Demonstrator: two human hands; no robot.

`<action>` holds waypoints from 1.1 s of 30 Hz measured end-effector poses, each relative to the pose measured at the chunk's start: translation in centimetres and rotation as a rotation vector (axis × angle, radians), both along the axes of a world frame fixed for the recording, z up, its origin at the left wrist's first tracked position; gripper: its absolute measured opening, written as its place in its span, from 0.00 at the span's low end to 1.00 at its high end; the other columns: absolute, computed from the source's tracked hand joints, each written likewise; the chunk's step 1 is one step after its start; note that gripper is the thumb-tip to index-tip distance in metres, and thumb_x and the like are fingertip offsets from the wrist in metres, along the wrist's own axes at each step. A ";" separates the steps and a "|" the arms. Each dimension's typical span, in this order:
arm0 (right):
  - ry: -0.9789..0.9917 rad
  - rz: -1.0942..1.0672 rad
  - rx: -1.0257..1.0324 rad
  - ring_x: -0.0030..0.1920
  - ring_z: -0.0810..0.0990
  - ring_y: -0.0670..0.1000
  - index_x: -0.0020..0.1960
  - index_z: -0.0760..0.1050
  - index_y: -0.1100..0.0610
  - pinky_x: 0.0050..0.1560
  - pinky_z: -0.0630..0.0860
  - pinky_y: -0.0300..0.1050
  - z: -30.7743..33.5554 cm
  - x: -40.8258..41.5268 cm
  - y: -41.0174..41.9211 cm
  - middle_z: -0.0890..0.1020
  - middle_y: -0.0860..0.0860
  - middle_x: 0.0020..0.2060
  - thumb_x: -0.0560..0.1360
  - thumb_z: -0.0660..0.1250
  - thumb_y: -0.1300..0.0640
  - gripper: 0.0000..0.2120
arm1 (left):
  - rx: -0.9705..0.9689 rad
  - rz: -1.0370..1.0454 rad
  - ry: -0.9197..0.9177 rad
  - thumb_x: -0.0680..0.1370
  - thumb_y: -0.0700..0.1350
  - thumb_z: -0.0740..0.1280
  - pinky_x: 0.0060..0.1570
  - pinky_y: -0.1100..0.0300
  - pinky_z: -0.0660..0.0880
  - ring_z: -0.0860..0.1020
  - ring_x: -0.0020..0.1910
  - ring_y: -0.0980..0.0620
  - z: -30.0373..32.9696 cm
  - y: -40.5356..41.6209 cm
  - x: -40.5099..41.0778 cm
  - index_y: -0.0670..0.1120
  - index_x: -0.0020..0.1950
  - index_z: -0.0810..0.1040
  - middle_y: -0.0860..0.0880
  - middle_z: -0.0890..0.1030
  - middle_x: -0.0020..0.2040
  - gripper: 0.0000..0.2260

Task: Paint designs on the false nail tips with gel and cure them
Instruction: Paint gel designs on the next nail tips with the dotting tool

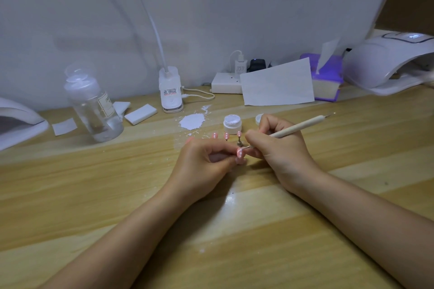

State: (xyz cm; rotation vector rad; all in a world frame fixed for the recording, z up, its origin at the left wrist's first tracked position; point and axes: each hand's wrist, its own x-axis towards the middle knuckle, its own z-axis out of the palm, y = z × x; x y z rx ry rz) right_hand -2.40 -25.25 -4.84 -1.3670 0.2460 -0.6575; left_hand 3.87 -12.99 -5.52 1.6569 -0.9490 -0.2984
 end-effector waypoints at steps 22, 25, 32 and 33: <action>0.176 -0.196 -0.415 0.25 0.72 0.43 0.29 0.69 0.57 0.30 0.70 0.36 2.9 2.4 -3.5 0.75 0.49 0.24 0.70 0.70 0.46 0.19 | -0.004 0.021 0.057 0.72 0.32 0.69 0.34 0.71 0.73 0.82 0.38 0.58 0.0 -0.2 0.0 0.45 0.38 0.81 0.51 0.84 0.34 0.08; 0.280 -0.198 -0.575 0.25 0.74 0.43 0.28 0.69 0.56 0.33 0.72 0.41 3.8 4.2 -4.2 0.76 0.49 0.22 0.71 0.70 0.46 0.20 | -0.009 0.018 0.071 0.71 0.31 0.68 0.34 0.71 0.73 0.82 0.37 0.58 -0.1 -0.2 0.0 0.44 0.38 0.81 0.52 0.83 0.33 0.08; 0.508 -0.171 -0.800 0.30 0.72 0.45 0.27 0.68 0.53 0.31 0.66 0.40 3.6 7.6 -4.0 0.74 0.46 0.25 0.67 0.69 0.55 0.14 | -0.012 0.027 0.083 0.72 0.32 0.68 0.35 0.68 0.75 0.83 0.40 0.50 0.0 -0.2 0.0 0.43 0.39 0.82 0.49 0.83 0.35 0.08; 0.547 -0.161 -0.826 0.31 0.72 0.46 0.27 0.68 0.53 0.30 0.64 0.40 3.5 7.7 -4.0 0.74 0.46 0.26 0.67 0.68 0.56 0.12 | -0.009 0.031 0.080 0.72 0.32 0.68 0.35 0.68 0.76 0.83 0.41 0.47 -0.1 -0.2 0.0 0.43 0.39 0.82 0.47 0.84 0.35 0.08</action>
